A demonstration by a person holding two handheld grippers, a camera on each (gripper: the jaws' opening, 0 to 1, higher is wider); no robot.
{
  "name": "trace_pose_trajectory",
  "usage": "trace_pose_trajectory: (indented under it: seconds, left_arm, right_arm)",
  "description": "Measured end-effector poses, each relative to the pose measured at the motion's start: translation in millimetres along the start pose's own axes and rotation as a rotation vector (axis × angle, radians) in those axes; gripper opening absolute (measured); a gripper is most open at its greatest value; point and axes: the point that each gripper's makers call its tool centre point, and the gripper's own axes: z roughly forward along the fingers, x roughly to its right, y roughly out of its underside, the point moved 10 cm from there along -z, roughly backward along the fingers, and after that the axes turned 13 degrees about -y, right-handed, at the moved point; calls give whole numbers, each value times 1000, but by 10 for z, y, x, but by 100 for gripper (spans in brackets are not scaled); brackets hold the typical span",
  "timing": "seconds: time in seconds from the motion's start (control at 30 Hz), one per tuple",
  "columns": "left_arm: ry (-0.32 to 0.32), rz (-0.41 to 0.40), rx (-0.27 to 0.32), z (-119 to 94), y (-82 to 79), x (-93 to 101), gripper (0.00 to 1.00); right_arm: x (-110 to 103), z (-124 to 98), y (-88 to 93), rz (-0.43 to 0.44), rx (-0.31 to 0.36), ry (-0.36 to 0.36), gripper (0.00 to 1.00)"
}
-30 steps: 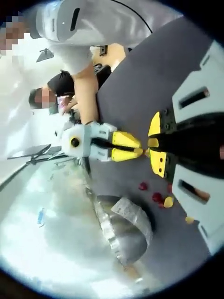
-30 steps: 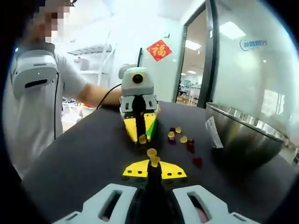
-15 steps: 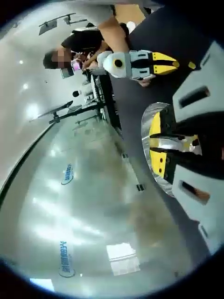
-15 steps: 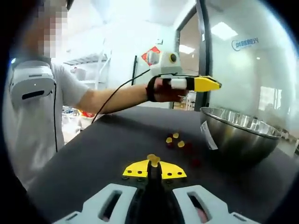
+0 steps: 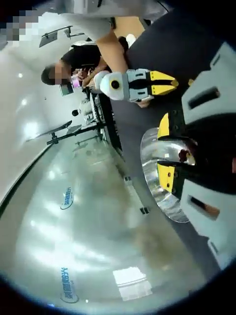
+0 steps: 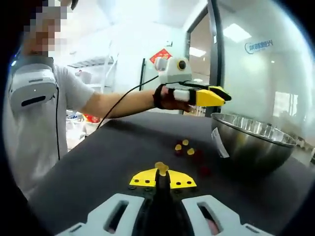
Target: Pick candy and put bowl
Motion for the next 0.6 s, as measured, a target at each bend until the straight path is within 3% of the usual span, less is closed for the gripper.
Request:
trace_pose_trajectory:
  seconds: [0.07,0.13,0.2,0.27,0.33,0.4,0.47,0.53,0.6]
  left_arm:
    - [65,-36,-20,-145,50,123,11]
    - [154,-31,-94,-307,173,284,11]
    - [155,-40,-82,-402,269,396,11]
    - [197,-63,-89,-497,378,490,11]
    - [224,-142,-44,-569,477,541,11]
    - [241,-157,-63,-595,570,592,11]
    - [266,-76,-110,-577,601,654,11]
    - [279,-169,-99,-535,637,667,11]
    - [286,-164,-120,-503,698,672,11]
  right_arm:
    - [-2,0,1,-1,-3,-1,2]
    - [-1,1,-4,0,3,-3,2]
    - [3,-7,-14,-3,9,-1,2]
    - [16,-49,-51,-14,17,11,2]
    - [48,-133,-113,-30,15,43,2]
    - [100,-253,-258,-58,75,95,2]
    - [196,-374,-417,-93,116,185,2]
    - [341,-486,-579,-93,152,259,2]
    - [548,-565,-739,-72,175,356,2]
